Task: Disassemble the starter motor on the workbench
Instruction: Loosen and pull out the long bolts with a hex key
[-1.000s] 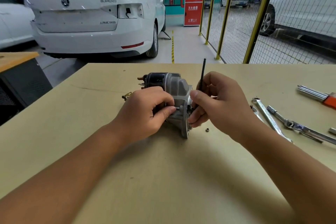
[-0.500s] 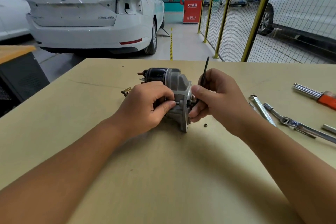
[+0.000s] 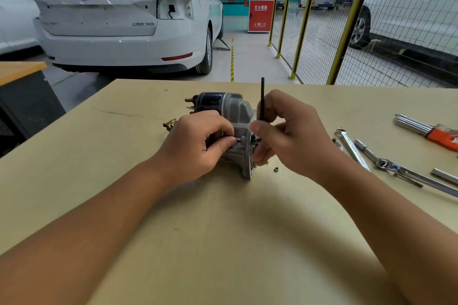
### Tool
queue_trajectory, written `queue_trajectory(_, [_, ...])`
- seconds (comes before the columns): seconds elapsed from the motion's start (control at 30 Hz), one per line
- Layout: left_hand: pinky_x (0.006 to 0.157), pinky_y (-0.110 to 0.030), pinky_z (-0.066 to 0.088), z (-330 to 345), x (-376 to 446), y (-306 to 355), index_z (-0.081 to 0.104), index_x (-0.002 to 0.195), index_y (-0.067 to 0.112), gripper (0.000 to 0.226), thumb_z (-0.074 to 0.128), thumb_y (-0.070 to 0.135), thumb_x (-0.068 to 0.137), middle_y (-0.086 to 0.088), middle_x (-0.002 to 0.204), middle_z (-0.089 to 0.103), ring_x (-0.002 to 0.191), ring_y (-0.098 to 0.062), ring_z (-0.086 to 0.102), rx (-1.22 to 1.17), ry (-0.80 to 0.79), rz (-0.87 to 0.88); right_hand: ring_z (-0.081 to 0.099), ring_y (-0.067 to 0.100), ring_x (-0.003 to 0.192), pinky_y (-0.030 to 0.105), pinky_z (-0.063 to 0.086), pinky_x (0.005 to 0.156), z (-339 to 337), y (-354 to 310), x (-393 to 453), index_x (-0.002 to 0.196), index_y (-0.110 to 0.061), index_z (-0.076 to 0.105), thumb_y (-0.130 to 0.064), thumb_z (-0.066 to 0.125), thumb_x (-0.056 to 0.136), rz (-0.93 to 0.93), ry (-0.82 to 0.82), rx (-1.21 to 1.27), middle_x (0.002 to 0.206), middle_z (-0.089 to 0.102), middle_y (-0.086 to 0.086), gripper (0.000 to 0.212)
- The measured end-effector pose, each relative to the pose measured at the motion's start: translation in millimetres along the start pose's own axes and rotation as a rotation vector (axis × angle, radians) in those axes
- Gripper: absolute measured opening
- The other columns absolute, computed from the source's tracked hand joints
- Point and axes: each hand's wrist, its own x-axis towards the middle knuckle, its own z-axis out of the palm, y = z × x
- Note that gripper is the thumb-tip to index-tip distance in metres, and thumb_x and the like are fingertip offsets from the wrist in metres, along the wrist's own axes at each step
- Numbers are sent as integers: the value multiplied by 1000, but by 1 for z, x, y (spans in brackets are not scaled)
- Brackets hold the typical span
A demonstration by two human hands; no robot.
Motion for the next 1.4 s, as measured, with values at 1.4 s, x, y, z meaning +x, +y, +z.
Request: queue_trajectory(1.4, [53, -26, 19, 10, 55, -20, 37, 57, 29, 52, 39, 60, 99, 9, 54, 44, 58, -21, 46, 314, 91, -338, 57, 5, 85, 27, 52, 73, 30, -12, -91, 94, -23, 63, -20, 73, 85, -285, -266, -436, 102, 60, -8, 14])
